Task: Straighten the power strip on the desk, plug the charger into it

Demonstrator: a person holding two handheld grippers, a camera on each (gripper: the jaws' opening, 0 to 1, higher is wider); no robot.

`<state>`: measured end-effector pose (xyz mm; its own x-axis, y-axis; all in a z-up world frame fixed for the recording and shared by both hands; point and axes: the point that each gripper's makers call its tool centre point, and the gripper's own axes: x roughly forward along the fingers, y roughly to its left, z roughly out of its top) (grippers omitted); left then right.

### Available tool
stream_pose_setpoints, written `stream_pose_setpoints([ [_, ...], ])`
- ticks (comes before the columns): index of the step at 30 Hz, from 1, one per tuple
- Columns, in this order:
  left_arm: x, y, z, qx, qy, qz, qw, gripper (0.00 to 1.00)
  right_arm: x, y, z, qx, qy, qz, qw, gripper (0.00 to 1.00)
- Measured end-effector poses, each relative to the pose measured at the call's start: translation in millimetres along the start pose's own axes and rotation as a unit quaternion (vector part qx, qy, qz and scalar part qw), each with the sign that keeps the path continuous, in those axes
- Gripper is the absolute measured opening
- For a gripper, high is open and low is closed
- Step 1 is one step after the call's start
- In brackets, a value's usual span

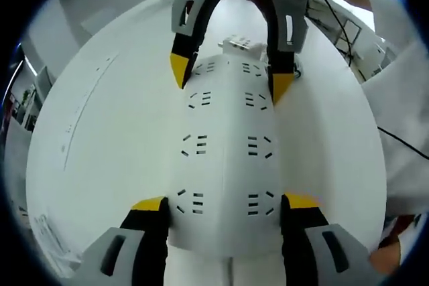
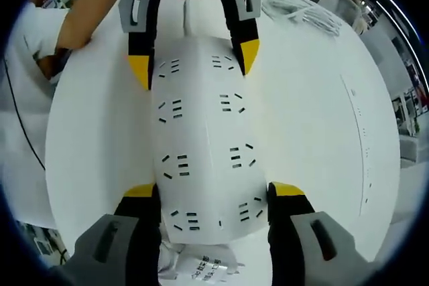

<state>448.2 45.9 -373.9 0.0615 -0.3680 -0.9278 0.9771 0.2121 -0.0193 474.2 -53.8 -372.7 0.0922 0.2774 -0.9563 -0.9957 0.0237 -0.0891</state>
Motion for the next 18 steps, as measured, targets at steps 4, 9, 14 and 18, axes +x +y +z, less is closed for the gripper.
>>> stream_pose_setpoints([
  [4, 0.0, 3.8, -0.6, 0.007, 0.0, -0.003, 1.0, 0.69, -1.3, 4.9, -0.7, 0.01, -0.013, -0.006, 0.9998, 0.64],
  [9, 0.0, 3.5, -1.2, 0.008, -0.009, -0.003, 0.9999, 0.69, -29.0, 4.4, 2.8, 0.049, -0.096, -0.03, 0.9937, 0.62],
  [14, 0.2, 3.9, -1.4, 0.008, -0.023, -0.005, 0.9997, 0.69, -94.5, 8.5, -18.7, 0.107, -0.272, -0.119, 0.9491, 0.59],
  [18, 0.9, 4.2, -1.8, 0.009, -0.023, -0.006, 0.9997, 0.69, -85.5, 13.8, -59.3, 0.182, -0.378, -0.198, 0.8858, 0.55],
])
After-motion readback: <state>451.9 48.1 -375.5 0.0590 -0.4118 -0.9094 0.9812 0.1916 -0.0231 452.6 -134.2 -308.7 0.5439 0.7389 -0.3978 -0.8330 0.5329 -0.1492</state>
